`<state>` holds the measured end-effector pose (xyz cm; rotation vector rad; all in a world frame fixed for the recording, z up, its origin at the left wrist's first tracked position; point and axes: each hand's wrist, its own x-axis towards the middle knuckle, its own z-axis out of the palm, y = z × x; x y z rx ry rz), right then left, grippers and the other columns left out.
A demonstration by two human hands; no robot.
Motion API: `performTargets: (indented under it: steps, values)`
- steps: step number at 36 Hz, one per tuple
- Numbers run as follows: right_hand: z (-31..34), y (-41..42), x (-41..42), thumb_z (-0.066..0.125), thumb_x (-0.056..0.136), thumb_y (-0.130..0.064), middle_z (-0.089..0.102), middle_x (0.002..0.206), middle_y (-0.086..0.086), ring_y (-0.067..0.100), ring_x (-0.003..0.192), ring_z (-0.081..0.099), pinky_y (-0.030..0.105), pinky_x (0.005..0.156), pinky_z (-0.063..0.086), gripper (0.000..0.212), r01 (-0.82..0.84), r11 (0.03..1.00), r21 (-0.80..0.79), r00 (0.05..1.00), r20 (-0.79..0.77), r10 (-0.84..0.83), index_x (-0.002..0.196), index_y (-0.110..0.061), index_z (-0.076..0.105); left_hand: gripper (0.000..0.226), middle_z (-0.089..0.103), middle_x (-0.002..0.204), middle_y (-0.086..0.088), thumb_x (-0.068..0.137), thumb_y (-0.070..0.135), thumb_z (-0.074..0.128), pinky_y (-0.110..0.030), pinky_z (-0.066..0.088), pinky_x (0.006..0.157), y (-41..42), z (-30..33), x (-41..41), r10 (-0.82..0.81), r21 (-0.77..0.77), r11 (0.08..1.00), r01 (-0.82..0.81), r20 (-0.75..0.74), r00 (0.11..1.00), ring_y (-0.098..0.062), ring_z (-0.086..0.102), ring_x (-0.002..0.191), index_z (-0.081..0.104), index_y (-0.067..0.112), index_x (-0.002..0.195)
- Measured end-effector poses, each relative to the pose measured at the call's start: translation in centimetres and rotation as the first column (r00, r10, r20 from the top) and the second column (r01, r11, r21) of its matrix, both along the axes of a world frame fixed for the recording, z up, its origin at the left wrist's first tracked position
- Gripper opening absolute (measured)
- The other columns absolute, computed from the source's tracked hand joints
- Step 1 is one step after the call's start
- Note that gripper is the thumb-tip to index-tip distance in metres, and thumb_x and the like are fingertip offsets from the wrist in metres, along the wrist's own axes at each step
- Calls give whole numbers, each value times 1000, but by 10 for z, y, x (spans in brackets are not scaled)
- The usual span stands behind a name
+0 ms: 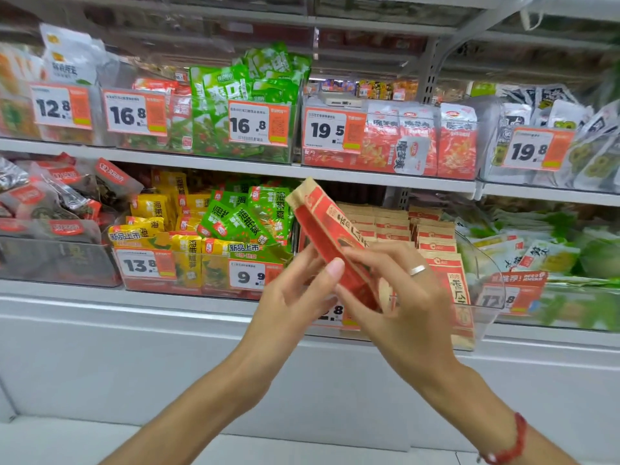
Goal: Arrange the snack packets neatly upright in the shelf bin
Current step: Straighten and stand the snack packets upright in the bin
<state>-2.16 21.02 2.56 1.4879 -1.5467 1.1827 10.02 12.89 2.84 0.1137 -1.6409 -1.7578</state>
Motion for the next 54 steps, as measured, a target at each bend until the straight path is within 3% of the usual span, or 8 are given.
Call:
performTargets:
  steps: [8,19,24,27,31,35,42,54]
  values:
    - [-10,-5,5,63,87,-28,59,121,-5,11,112,50,27,93,44,39,-43,978,206,999,-25,49,124,-21,62,26,71,115,3,98,24,50,-23,56,84,-15,-7,0,18,179,984,-17,-5,1000,-16,68,106,62,28,120]
    - [19,12,-7,66,86,-20,54,121,-12,0,117,49,9,98,35,37,-85,988,129,971,234,53,121,-27,59,24,71,104,15,98,11,45,-18,54,74,-41,-7,14,197,-294,942,-159,104,975,-2,68,96,56,24,115]
    - [22,16,0,70,85,-26,51,121,-26,-9,111,50,5,85,43,57,-221,948,231,882,462,93,131,-41,40,24,66,107,23,100,30,44,-32,54,84,-39,-20,16,365,-613,756,-227,108,925,-2,63,102,55,36,121]
    - [20,15,1,71,84,-16,63,100,-21,-3,95,60,15,73,52,40,-254,934,249,900,415,134,113,-39,57,26,61,108,28,98,39,39,-33,53,79,-32,-24,14,473,-737,593,-325,-8,881,1,60,100,50,41,122]
    - [23,19,0,74,82,-11,69,83,-16,8,80,65,26,62,53,31,-259,945,198,935,296,194,96,-37,69,27,60,110,26,98,37,41,-15,47,79,-33,-22,11,506,-764,493,-417,-138,851,6,57,98,54,39,122]
    - [33,22,-1,69,79,-12,67,92,-17,2,85,64,13,70,49,31,-209,977,51,970,135,200,99,-34,65,23,62,114,23,98,36,44,-7,41,87,-51,-18,11,622,-733,377,-566,-252,741,7,56,108,57,39,117]
    - [62,7,-25,67,83,-14,65,91,-18,0,83,62,10,74,45,26,-173,976,-133,962,190,197,101,-32,62,38,63,112,10,97,38,32,-17,38,81,-121,-24,-8,816,-798,240,-553,-142,560,-2,52,103,63,22,114]
    - [91,-66,-83,68,87,-13,64,94,-15,10,86,63,37,71,53,18,-126,934,334,992,27,124,104,-19,70,44,69,92,2,99,41,33,-28,48,71,-198,-65,-56,805,-892,13,-452,-260,534,-20,64,82,69,15,97]
